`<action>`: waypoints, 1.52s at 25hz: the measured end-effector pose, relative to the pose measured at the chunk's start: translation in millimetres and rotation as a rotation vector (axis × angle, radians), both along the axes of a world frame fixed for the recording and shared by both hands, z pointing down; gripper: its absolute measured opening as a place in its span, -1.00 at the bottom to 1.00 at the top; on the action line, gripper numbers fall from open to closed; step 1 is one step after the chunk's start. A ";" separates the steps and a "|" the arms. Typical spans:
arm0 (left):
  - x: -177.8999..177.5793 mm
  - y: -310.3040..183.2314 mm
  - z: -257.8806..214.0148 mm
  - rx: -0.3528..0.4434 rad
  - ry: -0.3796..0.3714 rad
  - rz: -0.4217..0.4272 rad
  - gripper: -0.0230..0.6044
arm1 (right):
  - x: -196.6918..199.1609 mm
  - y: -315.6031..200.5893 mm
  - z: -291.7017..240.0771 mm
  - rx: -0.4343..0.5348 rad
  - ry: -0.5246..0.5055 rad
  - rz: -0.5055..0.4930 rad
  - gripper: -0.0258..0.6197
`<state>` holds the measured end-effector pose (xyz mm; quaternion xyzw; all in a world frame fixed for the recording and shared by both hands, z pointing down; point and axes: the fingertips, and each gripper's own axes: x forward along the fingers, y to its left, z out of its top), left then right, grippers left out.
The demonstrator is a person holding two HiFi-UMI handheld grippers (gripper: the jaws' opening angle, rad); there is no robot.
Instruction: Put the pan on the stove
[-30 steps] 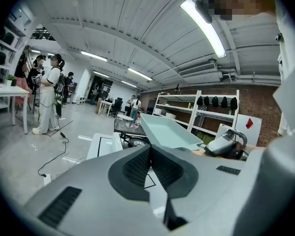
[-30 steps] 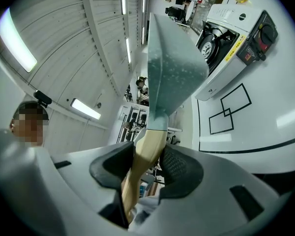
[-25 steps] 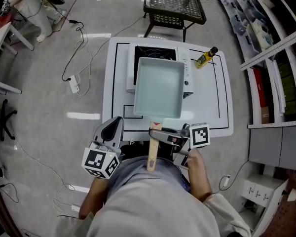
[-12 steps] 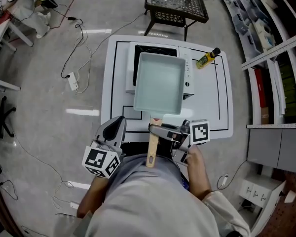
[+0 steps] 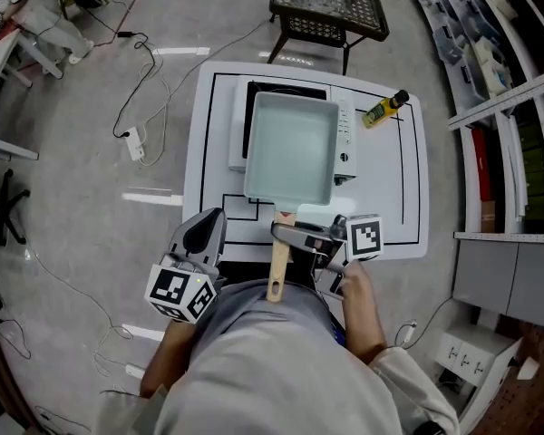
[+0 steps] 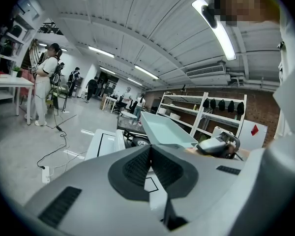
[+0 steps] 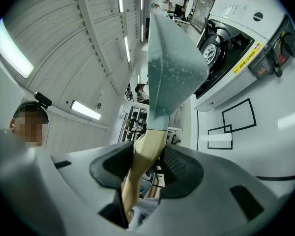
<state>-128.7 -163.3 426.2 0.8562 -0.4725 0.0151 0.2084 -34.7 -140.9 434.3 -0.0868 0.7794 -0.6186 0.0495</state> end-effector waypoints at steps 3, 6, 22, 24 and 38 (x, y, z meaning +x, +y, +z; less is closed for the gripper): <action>3.1 -1.7 3.8 -0.016 -0.004 -0.008 -0.91 | 1.9 -3.0 3.0 -0.009 -0.010 -0.010 -0.39; 3.0 -3.8 3.5 -0.016 -0.009 -0.009 -0.90 | 0.1 -5.8 5.9 -0.005 -0.006 -0.017 -0.39; 35.8 -23.7 1.8 -0.021 0.014 -0.012 -0.91 | 21.4 -31.4 13.1 -0.021 -0.003 -0.046 -0.39; 36.3 -25.4 1.7 -0.022 0.013 -0.014 -0.91 | 21.8 -34.5 14.9 -0.027 -0.006 -0.046 -0.39; 38.8 -30.0 -0.8 -0.029 -0.003 -0.011 -0.90 | 20.9 -51.1 24.2 -0.025 -0.005 -0.065 -0.39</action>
